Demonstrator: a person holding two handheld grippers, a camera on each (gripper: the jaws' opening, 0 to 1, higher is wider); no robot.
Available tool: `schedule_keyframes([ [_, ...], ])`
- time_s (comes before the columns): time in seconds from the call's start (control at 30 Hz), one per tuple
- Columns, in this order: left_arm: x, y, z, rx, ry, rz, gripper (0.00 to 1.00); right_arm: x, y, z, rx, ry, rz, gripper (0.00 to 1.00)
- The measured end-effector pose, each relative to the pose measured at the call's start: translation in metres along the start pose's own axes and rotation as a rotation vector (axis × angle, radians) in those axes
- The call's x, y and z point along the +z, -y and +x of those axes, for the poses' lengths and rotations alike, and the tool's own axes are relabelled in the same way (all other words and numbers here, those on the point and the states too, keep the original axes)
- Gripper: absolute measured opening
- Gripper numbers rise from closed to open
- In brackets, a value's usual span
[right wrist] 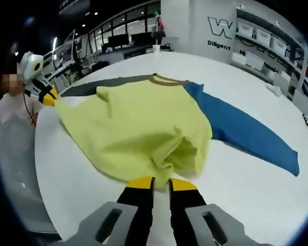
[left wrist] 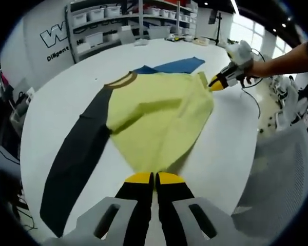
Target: Fold the garment on the visible template until the final outline fits inside the template.
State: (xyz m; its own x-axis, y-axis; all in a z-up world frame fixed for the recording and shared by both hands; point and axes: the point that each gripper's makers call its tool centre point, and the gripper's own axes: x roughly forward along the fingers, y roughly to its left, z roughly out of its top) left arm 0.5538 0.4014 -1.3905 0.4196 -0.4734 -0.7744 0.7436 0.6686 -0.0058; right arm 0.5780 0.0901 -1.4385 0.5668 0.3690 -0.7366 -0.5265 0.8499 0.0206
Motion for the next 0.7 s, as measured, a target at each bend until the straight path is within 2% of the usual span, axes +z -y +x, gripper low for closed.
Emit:
schedule_keyframes([
  [0.07,0.0,0.0,0.001,-0.002,-0.003,0.0,0.0,-0.003,0.0,0.002,0.008,-0.014,0.023,0.0],
  [0.17,0.0,0.001,0.0,-0.004,-0.002,0.001,0.0,-0.002,-0.001,0.0,0.01,-0.011,0.013,0.0],
  [0.3,0.003,0.002,-0.003,-0.01,0.011,0.003,0.0,0.006,-0.003,-0.013,0.032,0.012,0.016,0.0],
  [0.43,0.005,0.004,-0.008,-0.02,0.018,0.006,0.0,0.016,-0.005,-0.032,0.047,0.045,0.013,0.0],
  [0.7,0.019,0.012,-0.026,-0.06,0.089,0.032,0.0,0.038,-0.007,-0.077,0.048,0.13,0.025,0.0],
])
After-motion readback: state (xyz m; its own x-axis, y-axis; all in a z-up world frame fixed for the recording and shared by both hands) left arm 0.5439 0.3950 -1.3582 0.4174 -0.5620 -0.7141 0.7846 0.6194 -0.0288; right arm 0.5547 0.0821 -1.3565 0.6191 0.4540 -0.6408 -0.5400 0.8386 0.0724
